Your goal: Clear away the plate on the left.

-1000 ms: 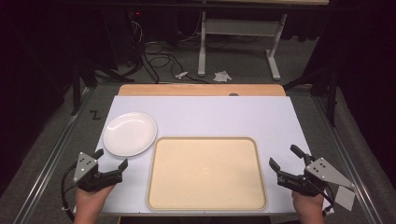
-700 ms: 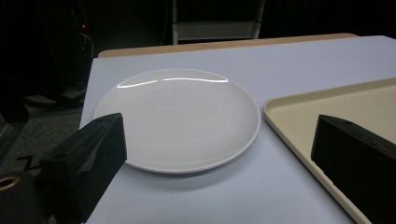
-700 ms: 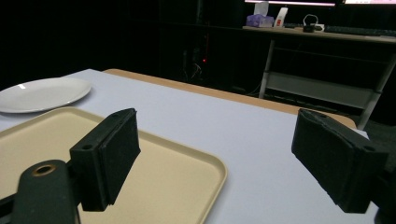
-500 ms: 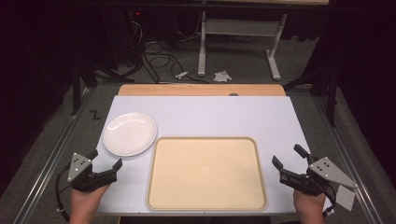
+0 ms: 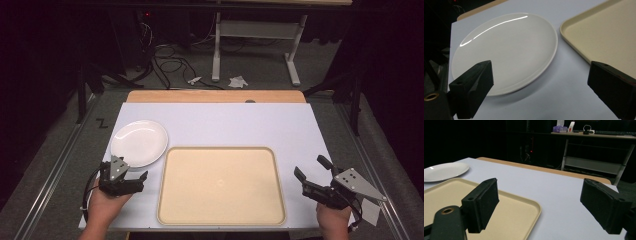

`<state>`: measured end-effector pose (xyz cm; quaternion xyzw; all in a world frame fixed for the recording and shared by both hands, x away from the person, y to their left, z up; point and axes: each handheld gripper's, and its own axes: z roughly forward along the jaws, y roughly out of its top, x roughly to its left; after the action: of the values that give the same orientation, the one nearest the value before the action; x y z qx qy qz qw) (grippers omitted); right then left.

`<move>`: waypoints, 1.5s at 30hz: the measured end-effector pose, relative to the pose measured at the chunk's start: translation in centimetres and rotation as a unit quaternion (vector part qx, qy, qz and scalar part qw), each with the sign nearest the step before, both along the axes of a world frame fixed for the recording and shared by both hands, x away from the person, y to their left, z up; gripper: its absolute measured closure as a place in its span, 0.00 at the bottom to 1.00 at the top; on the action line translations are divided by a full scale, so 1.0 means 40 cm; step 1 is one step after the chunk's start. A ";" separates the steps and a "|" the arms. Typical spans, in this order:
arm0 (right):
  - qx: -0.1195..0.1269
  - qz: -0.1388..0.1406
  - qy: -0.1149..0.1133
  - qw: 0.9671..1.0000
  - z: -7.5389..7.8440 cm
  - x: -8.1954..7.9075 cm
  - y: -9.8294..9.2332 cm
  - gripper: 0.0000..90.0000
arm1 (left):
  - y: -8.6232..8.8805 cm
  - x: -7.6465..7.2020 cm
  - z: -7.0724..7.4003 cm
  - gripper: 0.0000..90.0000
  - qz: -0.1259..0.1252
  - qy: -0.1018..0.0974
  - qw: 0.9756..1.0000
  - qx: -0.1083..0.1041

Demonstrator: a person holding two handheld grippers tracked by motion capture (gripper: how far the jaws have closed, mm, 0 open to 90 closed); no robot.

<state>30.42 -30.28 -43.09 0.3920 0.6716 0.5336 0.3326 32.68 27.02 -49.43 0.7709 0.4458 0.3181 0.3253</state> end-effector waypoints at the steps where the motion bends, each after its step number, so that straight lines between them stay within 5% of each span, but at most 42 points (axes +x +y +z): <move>1: 0.000 0.000 0.001 1.000 0.000 0.000 0.000 0.18 | -0.003 0.006 -0.002 0.09 -0.003 0.004 1.000 0.011; 5: -0.003 0.002 0.001 1.000 0.000 0.002 0.000 0.18 | -0.012 0.022 -0.001 0.13 -0.010 0.010 0.999 0.040; 8: -0.004 0.009 0.004 1.000 0.000 0.002 0.005 0.18 | -0.029 0.038 0.001 0.16 -0.029 0.020 0.995 0.093; 10: -0.008 0.013 0.005 1.000 -0.001 0.002 0.008 0.18 | -0.033 0.042 0.000 0.17 -0.033 0.023 0.994 0.105; 11: -0.009 0.012 0.005 1.000 -0.002 0.002 0.009 0.18 | -0.042 0.049 0.000 0.18 -0.043 0.028 0.991 0.127; 16: -0.011 0.018 0.010 1.000 -0.006 0.002 0.010 0.18 | -0.061 0.064 -0.002 0.22 -0.056 0.035 0.985 0.161; 17: -0.011 0.020 0.008 1.000 -0.007 0.002 0.011 0.18 | -0.069 0.071 -0.006 0.23 -0.064 0.041 0.980 0.183; 20: -0.012 0.020 0.008 1.000 -0.008 0.002 0.010 0.18 | -0.077 0.077 -0.010 0.27 -0.068 0.045 0.977 0.199; 21: -0.012 0.021 0.008 1.000 -0.008 0.002 0.010 0.18 | -0.084 0.082 -0.012 0.29 -0.075 0.048 0.972 0.216; 29: -0.014 0.027 0.007 1.000 -0.008 -0.001 0.013 0.18 | -0.099 0.100 -0.031 0.40 -0.093 0.056 0.961 0.255; 30: -0.014 0.026 0.008 1.000 -0.009 -0.002 0.013 0.18 | -0.099 0.102 -0.031 0.41 -0.095 0.059 0.958 0.266; 33: -0.016 0.027 0.007 0.999 -0.010 -0.001 0.013 0.18 | -0.099 0.104 -0.037 0.44 -0.095 0.056 0.957 0.268; 35: -0.016 0.027 0.007 0.999 -0.011 0.000 0.013 0.18 | -0.099 0.108 -0.042 0.45 -0.099 0.055 0.952 0.285; 38: -0.018 0.025 0.010 0.999 -0.015 0.002 0.012 0.18 | -0.101 0.108 -0.044 0.48 -0.099 0.050 0.950 0.293; 39: -0.017 0.024 0.011 1.000 -0.016 0.002 0.012 0.18 | -0.104 0.109 -0.046 0.49 -0.105 0.047 0.947 0.301; 42: -0.014 0.022 0.013 1.000 -0.017 0.001 0.011 0.18 | -0.107 0.113 -0.049 0.53 -0.108 0.045 0.943 0.311; 44: -0.015 0.025 0.011 1.000 -0.017 0.001 0.011 0.18 | -0.107 0.115 -0.049 0.55 -0.109 0.046 0.943 0.311; 45: -0.015 0.025 0.011 1.000 -0.017 0.000 0.012 0.18 | -0.108 0.118 -0.051 0.55 -0.110 0.043 0.941 0.319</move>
<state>30.43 -29.82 -43.79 0.3762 0.6929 0.5268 0.3176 37.39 22.68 -51.46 0.8913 0.2475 0.3722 0.0758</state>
